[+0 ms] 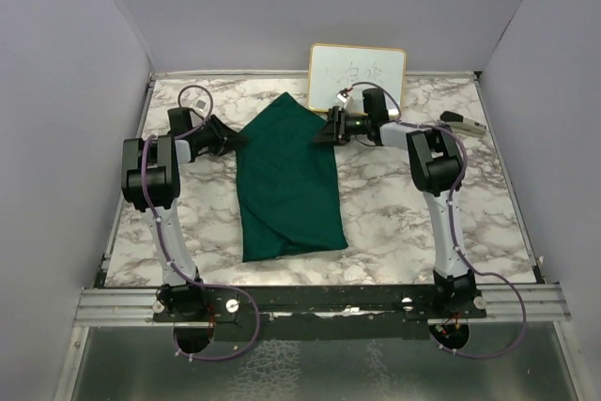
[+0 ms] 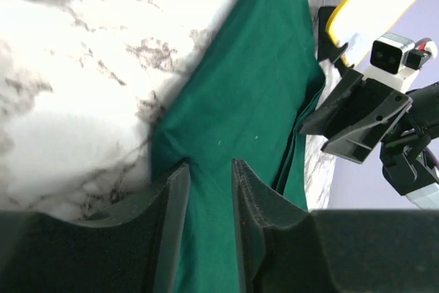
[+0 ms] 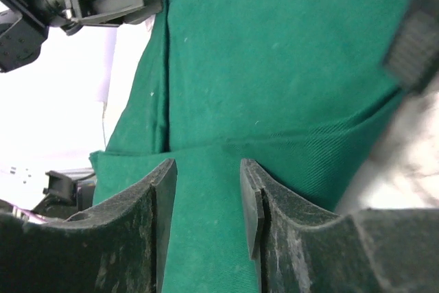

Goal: Prepare the surgical pack
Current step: Pack the surgical kit at the center of the board.

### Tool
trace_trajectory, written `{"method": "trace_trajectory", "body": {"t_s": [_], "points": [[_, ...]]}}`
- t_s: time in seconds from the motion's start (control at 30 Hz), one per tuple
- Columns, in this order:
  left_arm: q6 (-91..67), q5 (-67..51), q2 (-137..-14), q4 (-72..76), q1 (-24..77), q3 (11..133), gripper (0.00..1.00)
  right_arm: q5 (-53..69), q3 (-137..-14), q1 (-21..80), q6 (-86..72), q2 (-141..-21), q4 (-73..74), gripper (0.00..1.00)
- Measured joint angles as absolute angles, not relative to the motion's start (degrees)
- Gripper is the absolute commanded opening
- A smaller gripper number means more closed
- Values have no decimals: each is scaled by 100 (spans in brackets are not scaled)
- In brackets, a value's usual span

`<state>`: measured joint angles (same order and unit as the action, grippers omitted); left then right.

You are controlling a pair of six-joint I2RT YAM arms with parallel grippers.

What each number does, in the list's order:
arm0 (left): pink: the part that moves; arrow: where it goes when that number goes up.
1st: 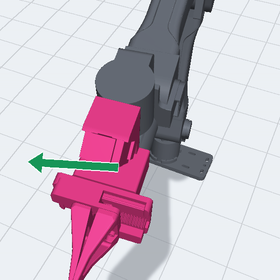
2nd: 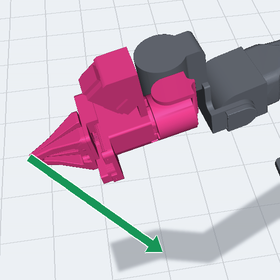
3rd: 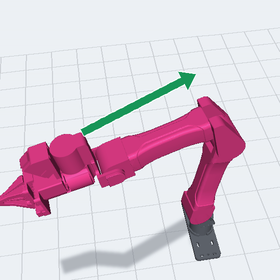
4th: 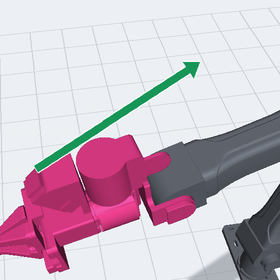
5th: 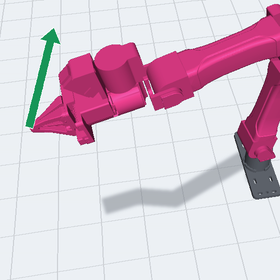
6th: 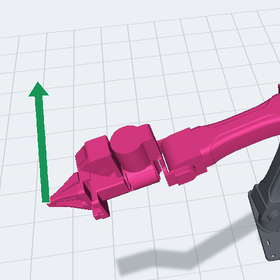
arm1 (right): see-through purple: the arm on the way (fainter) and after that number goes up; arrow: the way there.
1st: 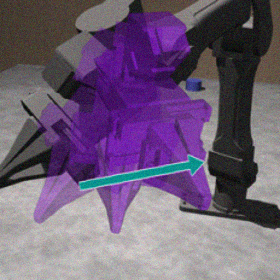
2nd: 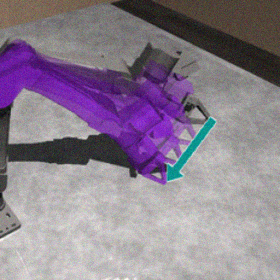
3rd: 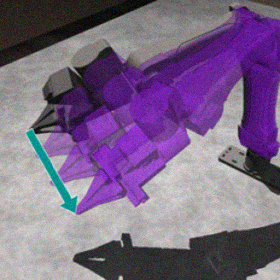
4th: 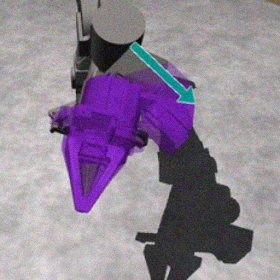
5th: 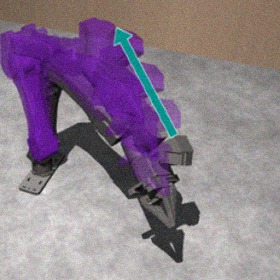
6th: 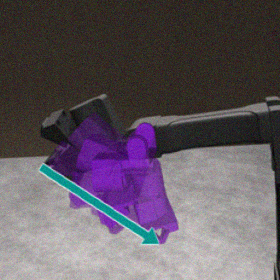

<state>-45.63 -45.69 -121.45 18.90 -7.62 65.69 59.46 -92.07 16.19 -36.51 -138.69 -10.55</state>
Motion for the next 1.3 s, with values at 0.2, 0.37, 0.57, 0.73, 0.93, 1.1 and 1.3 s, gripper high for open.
{"method": "trace_trajectory", "body": {"t_s": [0.2, 0.37, 0.57, 0.73, 0.93, 1.1, 1.3], "points": [[-4058, -4316, -12425, 1072, -908, 7660, 53, 5572, -10405, 1417, -3229, -14208, -126, 49], [-3223, -3887, -12431, 427, -1004, 8560, 66, 5336, -10836, 1291, -2707, -14035, 519, 51], [-2206, -3750, -12908, -408, -567, 10095, 68, 5297, -9776, 1267, -2536, -13216, 602, 51], [-1649, -3555, -13714, -895, 102, 11299, 69, 5282, -9174, 1278, -2386, -12711, 620, 51], [-1592, -3555, -14667, -1216, 379, 12296, 67, 5236, -8770, 1278, -2217, -12311, 596, 51], [-1680, -3730, -15036, -1179, 322, 12838, 58, 5236, -8593, 1280, -2222, -12256, 456, 51], [-2021, -4051, -15434, -775, 362, 13203, 56, 5238, -8409, 1278, -2239, -12256, 331, 51]]}}
